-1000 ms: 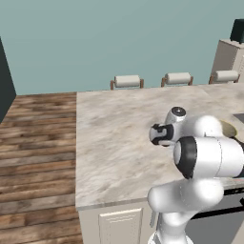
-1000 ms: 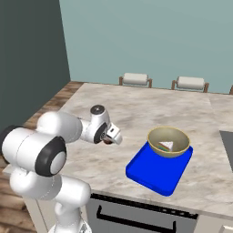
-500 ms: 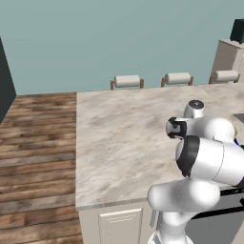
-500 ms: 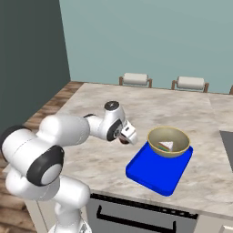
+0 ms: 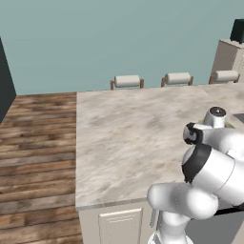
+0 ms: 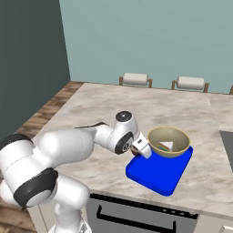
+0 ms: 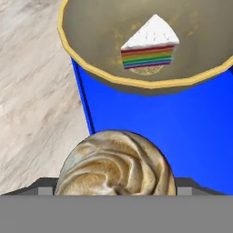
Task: Place the bowl with cake and the cupcake onto the tray.
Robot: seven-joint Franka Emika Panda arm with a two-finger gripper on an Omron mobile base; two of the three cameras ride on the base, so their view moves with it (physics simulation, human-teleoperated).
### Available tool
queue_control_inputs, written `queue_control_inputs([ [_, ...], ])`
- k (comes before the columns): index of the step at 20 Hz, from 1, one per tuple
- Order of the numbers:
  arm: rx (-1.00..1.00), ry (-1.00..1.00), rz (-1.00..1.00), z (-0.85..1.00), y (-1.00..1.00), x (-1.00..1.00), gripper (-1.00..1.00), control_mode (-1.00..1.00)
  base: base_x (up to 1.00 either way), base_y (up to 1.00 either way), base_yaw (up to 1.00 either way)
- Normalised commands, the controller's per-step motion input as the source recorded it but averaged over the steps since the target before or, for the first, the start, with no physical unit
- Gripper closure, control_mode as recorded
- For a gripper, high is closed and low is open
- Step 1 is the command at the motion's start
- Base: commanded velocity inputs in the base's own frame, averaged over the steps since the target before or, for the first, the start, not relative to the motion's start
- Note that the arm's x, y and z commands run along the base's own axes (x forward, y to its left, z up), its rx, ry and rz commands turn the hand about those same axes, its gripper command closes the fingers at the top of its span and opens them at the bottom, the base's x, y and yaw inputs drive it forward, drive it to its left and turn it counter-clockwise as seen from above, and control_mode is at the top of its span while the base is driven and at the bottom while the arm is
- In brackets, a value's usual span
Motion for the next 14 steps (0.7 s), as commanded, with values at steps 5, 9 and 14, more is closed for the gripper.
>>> queue_control_inputs([
  [5,0.02,-0.01,0.00,-0.11,-0.34,-0.05,1.00,-1.00,0.00,0.00,0.00],
  [9,0.08,0.00,0.01,-0.12,-0.51,0.01,1.00,-1.00,0.00,0.00,0.00],
  [14,0.06,0.00,0.01,-0.24,-0.32,0.00,1.00,-1.00,0.00,0.00,0.00],
])
